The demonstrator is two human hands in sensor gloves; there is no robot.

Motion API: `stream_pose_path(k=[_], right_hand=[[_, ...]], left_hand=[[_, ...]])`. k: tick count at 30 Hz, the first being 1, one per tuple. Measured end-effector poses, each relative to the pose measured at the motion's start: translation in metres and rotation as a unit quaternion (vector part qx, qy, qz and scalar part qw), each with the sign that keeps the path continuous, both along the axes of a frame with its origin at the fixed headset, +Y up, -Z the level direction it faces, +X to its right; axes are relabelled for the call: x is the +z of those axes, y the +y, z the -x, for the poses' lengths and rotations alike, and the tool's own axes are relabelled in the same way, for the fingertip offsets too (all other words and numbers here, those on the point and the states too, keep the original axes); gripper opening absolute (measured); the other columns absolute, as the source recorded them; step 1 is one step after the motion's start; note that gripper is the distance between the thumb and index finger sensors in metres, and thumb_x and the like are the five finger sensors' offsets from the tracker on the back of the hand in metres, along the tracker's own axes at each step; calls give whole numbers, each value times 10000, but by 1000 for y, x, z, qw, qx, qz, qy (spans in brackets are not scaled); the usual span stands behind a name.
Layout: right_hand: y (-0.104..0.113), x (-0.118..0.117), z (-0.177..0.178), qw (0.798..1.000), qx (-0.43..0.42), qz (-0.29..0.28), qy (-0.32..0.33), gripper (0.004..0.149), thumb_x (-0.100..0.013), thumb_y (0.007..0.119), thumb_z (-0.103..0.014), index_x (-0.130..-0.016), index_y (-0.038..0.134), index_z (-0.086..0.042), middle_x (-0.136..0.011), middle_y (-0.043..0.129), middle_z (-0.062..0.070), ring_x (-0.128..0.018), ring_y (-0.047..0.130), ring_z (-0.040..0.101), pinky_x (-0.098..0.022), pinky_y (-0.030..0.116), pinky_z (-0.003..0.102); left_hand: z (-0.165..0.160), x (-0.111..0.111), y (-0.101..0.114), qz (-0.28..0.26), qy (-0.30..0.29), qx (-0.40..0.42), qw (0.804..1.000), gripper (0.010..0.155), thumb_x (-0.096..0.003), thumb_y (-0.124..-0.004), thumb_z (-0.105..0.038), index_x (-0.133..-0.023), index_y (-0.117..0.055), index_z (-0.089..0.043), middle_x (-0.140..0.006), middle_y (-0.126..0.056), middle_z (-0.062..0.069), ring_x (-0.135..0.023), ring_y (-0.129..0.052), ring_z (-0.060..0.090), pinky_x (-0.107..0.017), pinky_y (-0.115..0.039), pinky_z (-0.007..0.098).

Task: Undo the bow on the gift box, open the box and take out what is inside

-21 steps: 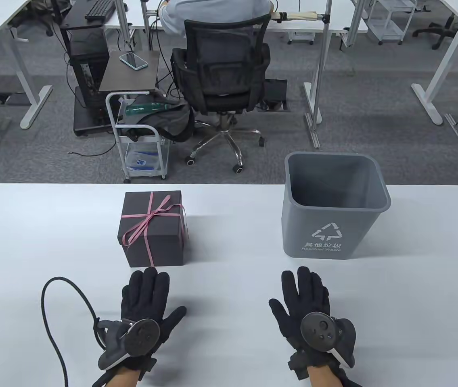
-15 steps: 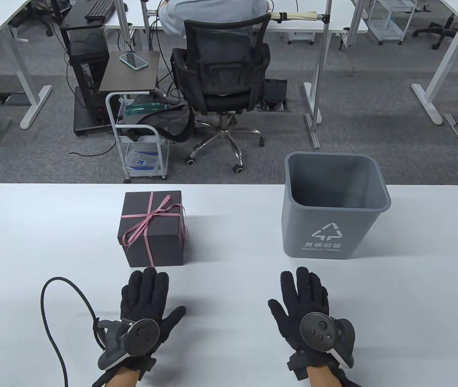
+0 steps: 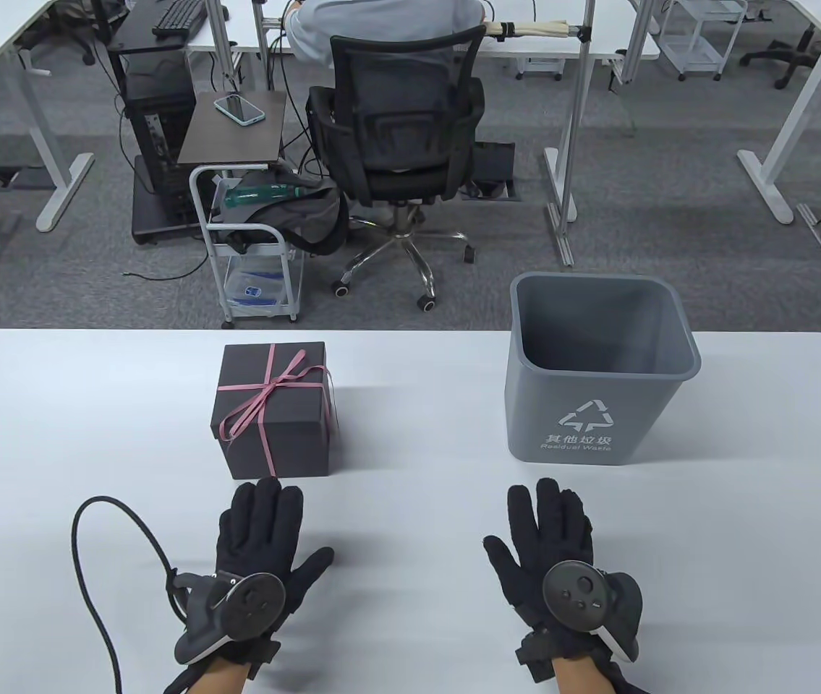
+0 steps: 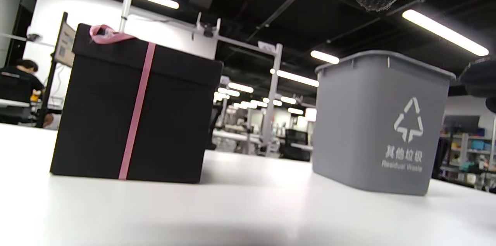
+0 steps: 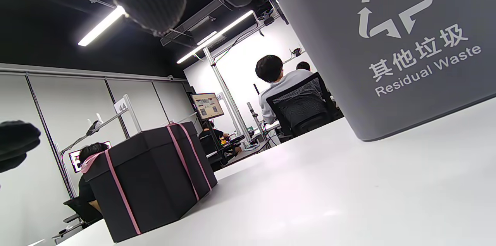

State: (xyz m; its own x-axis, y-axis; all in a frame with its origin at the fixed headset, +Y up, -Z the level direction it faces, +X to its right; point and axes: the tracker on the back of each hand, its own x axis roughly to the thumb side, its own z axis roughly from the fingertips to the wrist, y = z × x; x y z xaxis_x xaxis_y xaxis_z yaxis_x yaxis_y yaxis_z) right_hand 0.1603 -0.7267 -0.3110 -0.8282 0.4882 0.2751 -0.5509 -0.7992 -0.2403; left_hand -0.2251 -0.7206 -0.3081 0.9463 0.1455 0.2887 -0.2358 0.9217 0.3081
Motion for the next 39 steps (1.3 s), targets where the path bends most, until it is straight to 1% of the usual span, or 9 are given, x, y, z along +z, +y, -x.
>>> stream_pose_path(k=[6,11,17,21,24,29,32,34,39], right_hand=[[0,0,0,1000,-14,2,6,723,-616,668,-543,-1198,454,-171,-1211,304,214,-1035,305,578,-739,330,663],[0,0,0,1000,-20,2,6,721,-617,667,-541,-1197,457,-168,-1210,306,219,-1033,303,581,-739,329,663],[3,0,-1,1000,-27,-2,8,722,-618,666,-539,-1198,457,-163,-1211,299,221,-1035,295,580,-739,321,663],[5,1,2,1000,-26,-5,15,724,-618,664,-539,-1199,455,-161,-1211,297,222,-1035,294,578,-739,320,663],[8,3,5,999,-25,-11,24,723,-618,663,-540,-1199,456,-162,-1212,295,220,-1036,291,579,-740,318,662],[13,8,9,999,-22,-28,34,723,-619,661,-541,-1199,458,-161,-1212,298,221,-1035,295,579,-740,320,662],[14,9,9,999,-22,-31,36,722,-620,660,-542,-1199,460,-160,-1211,302,223,-1034,299,579,-739,324,662],[13,9,10,999,-23,-31,37,723,-619,660,-542,-1199,462,-158,-1210,303,225,-1033,299,582,-738,325,663],[13,9,10,999,-24,-29,38,722,-620,659,-542,-1199,463,-156,-1210,303,225,-1033,301,581,-738,326,662]], left_hand=[[15,-25,27,-26,15,-11,1000,862,-606,-621,-680,-1218,-309,-159,-1287,-273,236,-1124,-340,548,-782,-471,646],[43,-76,52,4,69,-34,997,895,-593,-633,-697,-1216,-292,-152,-1291,-271,223,-1134,-343,535,-787,-477,644],[64,-139,51,97,106,51,988,890,-582,-657,-688,-1213,-354,-137,-1297,-286,207,-1146,-348,518,-796,-480,634],[68,-170,46,124,124,100,979,909,-571,-681,-697,-1214,-343,-152,-1304,-265,184,-1153,-346,503,-801,-471,628],[65,-188,43,146,137,102,974,920,-562,-697,-706,-1216,-341,-165,-1311,-257,165,-1161,-337,490,-804,-460,626],[58,-204,29,198,150,105,963,923,-559,-703,-716,-1221,-343,-184,-1321,-257,138,-1169,-332,482,-808,-453,626],[58,-207,27,201,153,105,962,915,-556,-698,-726,-1223,-380,-187,-1328,-288,125,-1170,-296,477,-809,-438,633],[55,-206,27,223,152,99,958,906,-562,-692,-723,-1224,-382,-188,-1331,-273,118,-1173,-257,471,-819,-405,625],[49,-195,27,229,146,82,959,910,-571,-673,-729,-1228,-370,-176,-1331,-264,126,-1167,-258,484,-818,-416,617]])
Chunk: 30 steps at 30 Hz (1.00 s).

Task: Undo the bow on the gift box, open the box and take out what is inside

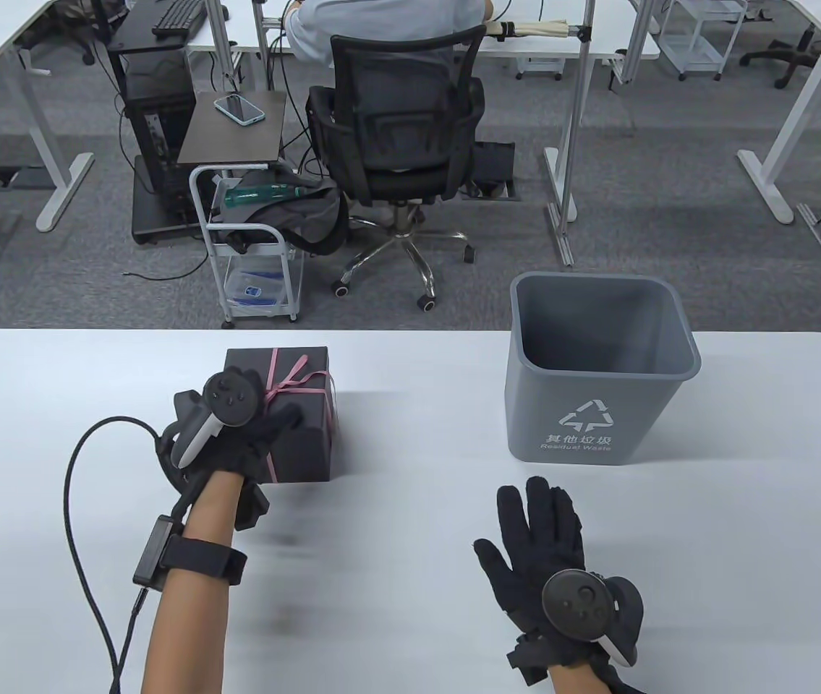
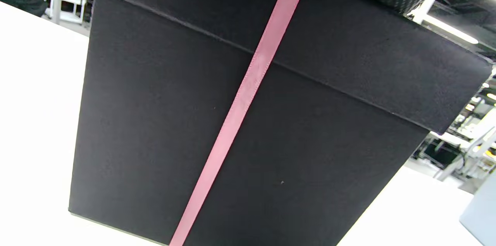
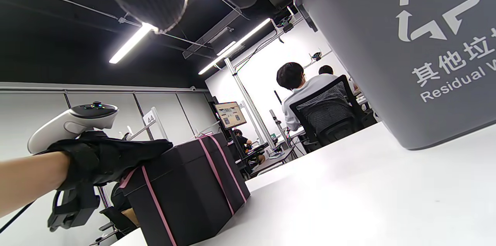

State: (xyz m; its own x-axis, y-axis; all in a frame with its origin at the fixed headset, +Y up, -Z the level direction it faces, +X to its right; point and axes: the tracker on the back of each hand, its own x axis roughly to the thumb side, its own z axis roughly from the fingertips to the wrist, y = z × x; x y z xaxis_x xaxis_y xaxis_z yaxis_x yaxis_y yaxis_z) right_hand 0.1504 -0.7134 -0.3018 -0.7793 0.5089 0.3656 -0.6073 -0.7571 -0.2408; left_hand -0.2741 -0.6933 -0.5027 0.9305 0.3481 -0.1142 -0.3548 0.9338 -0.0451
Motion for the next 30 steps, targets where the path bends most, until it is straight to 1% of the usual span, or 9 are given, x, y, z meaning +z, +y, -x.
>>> stream_pose_path(k=[3,10,14,18,25,30], right_hand=[[-1,0,1,1000,-1,2,2,722,-620,659,-543,-1198,465,-156,-1211,303,224,-1032,302,582,-738,326,662],[-9,-5,2,1000,2,25,3,721,-620,659,-541,-1197,465,-154,-1209,305,224,-1035,304,576,-738,328,660],[-12,-7,0,999,1,35,-1,723,-620,660,-539,-1196,467,-148,-1209,308,225,-1036,309,573,-738,331,659],[-11,-7,-3,999,-7,36,-5,722,-620,661,-538,-1195,467,-149,-1208,307,227,-1036,307,573,-739,329,659],[-15,-9,-7,999,-12,44,-14,722,-619,662,-538,-1194,468,-148,-1208,310,224,-1036,308,570,-739,329,658],[-18,-12,-10,998,-18,53,-18,723,-618,670,-533,-1194,461,-149,-1207,306,224,-1038,306,567,-740,325,657]], left_hand=[[-9,15,-1,-10,-9,-12,1000,912,-574,-660,-734,-1227,-376,-164,-1329,-277,140,-1159,-273,499,-811,-433,618],[-38,63,1,-21,-36,-34,999,915,-581,-651,-735,-1226,-402,-135,-1320,-315,174,-1141,-322,533,-790,-492,621],[-55,84,4,-25,-48,-58,997,920,-581,-638,-746,-1220,-426,-118,-1309,-350,196,-1121,-372,558,-775,-541,609],[-73,107,4,-31,-55,-59,996,920,-584,-639,-754,-1220,-436,-122,-1307,-369,200,-1111,-395,570,-766,-566,602],[-107,136,4,-28,-68,-64,995,924,-586,-631,-764,-1223,-428,-126,-1308,-364,200,-1104,-406,583,-765,-575,593],[-124,154,3,-28,-72,-65,995,927,-592,-622,-767,-1225,-423,-119,-1307,-360,208,-1102,-403,586,-765,-572,595]])
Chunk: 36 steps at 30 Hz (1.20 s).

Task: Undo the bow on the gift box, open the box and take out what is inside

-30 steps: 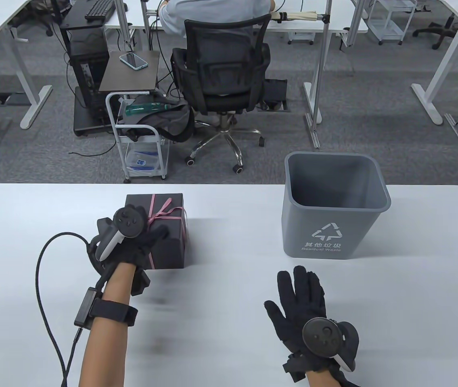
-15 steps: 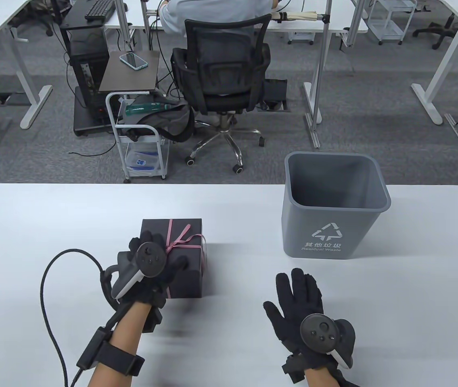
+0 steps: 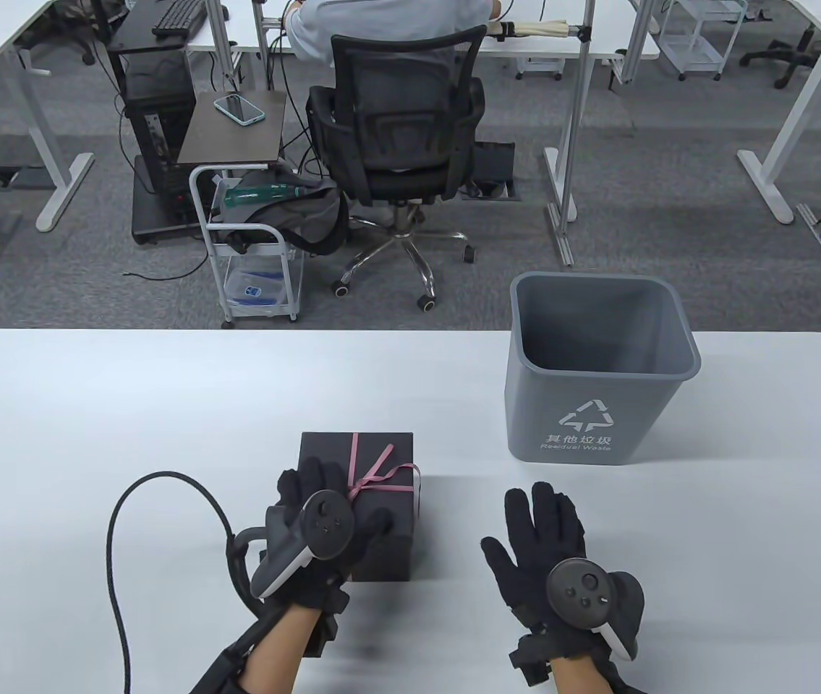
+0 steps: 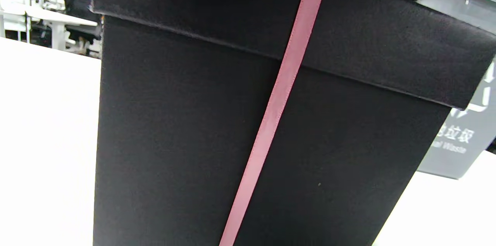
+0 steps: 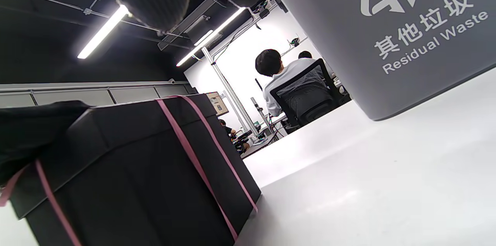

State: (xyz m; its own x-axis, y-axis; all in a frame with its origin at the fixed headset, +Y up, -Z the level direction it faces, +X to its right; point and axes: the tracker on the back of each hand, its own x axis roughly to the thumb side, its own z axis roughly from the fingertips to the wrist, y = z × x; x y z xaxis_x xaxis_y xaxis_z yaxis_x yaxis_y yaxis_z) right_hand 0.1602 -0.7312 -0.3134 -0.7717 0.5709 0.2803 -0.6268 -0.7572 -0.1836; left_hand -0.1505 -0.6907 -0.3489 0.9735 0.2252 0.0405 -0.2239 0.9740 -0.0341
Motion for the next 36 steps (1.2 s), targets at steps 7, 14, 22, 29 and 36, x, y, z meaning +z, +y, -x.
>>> stream_pose_path(k=[7,14,22,29,36], right_hand=[[0,-1,-2,1000,-7,-1,-2,733,-614,690,-523,-1191,456,-136,-1199,331,237,-1046,336,541,-746,345,648],[7,2,-3,1000,-11,-21,1,724,-615,702,-515,-1191,455,-152,-1200,319,229,-1048,330,536,-748,341,647],[42,-11,29,997,23,-59,47,656,-611,781,-414,-1158,547,-138,-1170,467,202,-1015,514,493,-745,471,618],[70,-50,57,993,96,-9,68,566,-614,802,-292,-1130,610,-162,-1145,543,167,-985,597,455,-733,523,605],[67,-85,77,988,90,51,115,527,-616,802,-288,-1107,664,-157,-1128,588,164,-966,634,449,-728,534,608]], left_hand=[[-16,14,0,13,-6,-1,1000,937,-596,-618,-770,-1229,-401,-114,-1308,-336,216,-1103,-385,588,-766,-569,599],[2,19,5,11,-26,50,998,922,-592,-580,-774,-1235,-372,-147,-1303,-288,232,-1099,-404,579,-768,-564,597],[80,20,-26,-188,-138,294,927,625,-651,-612,-487,-1189,-509,-188,-1288,-419,174,-1088,-496,542,-745,-595,605],[91,-7,-44,-96,-118,354,923,587,-651,-658,-435,-1187,-531,-232,-1297,-391,148,-1092,-489,533,-746,-595,602],[83,-23,-52,-42,-125,354,926,598,-648,-670,-431,-1194,-509,-246,-1307,-347,124,-1097,-500,520,-749,-597,594]])
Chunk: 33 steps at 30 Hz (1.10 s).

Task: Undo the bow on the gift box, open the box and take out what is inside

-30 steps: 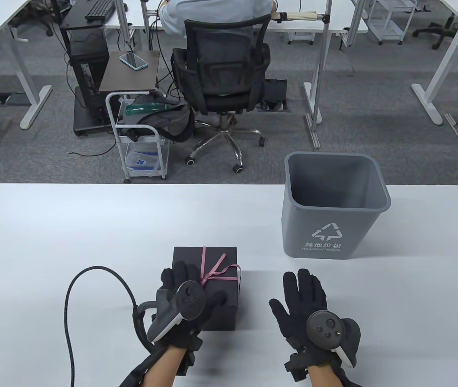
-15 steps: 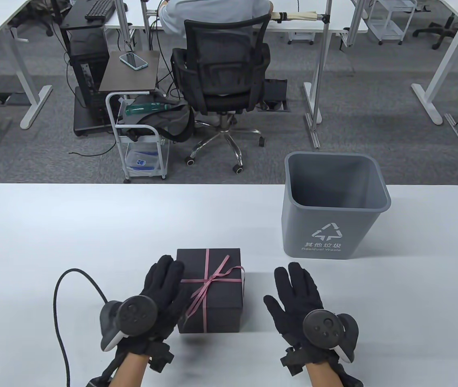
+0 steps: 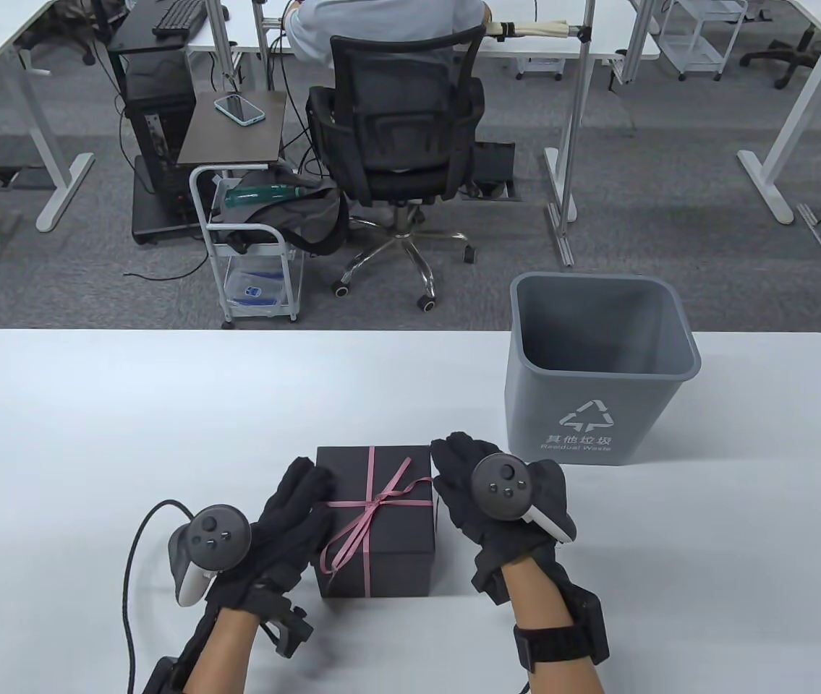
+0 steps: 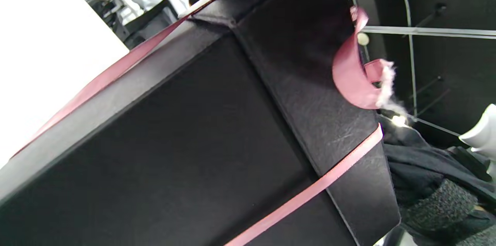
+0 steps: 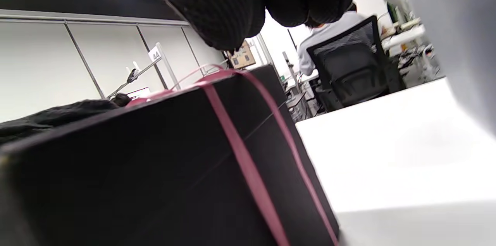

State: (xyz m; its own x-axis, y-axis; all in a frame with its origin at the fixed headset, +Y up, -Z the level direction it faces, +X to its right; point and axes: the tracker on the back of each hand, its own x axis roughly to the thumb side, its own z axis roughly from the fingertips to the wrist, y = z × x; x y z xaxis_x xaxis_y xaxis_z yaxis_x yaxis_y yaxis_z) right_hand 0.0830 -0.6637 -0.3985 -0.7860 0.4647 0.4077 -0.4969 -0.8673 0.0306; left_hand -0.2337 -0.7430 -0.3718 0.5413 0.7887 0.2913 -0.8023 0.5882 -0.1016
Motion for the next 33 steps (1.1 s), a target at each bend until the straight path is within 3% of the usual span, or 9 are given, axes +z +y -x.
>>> stream_pose_path(k=[3,6,12,19,33], right_hand=[[-2,-5,7,999,-11,21,31,495,-613,807,-287,-1080,713,-150,-1112,623,162,-944,667,447,-717,550,612],[-1,-2,8,1000,3,8,15,465,-595,842,-274,-1035,773,-142,-1073,692,152,-906,723,435,-700,575,621],[0,9,23,992,53,-108,26,358,-551,883,-208,-905,885,-161,-956,821,123,-811,820,378,-682,617,604],[-5,13,26,987,107,-117,20,396,-598,769,-238,-982,748,-145,-988,728,140,-833,767,365,-697,593,584],[24,30,10,985,28,-173,6,410,-609,716,-234,-1005,682,-135,-1009,670,152,-849,743,380,-689,601,590]], left_hand=[[-1,-1,-5,3,-2,-11,1000,601,-654,-649,-459,-1196,-502,-244,-1307,-331,123,-1096,-505,522,-748,-600,591],[-2,-1,-9,5,-3,-11,1000,605,-660,-630,-473,-1203,-483,-251,-1312,-310,121,-1093,-500,535,-748,-594,597],[-2,1,-12,10,1,-5,1000,601,-667,-604,-486,-1211,-462,-275,-1314,-306,130,-1088,-502,546,-748,-595,596],[-2,4,-12,22,6,-9,1000,600,-671,-596,-495,-1217,-448,-294,-1311,-305,159,-1075,-512,559,-745,-602,587],[0,3,-10,51,5,-6,999,601,-677,-608,-509,-1221,-430,-327,-1303,-335,187,-1069,-517,563,-743,-604,587]])
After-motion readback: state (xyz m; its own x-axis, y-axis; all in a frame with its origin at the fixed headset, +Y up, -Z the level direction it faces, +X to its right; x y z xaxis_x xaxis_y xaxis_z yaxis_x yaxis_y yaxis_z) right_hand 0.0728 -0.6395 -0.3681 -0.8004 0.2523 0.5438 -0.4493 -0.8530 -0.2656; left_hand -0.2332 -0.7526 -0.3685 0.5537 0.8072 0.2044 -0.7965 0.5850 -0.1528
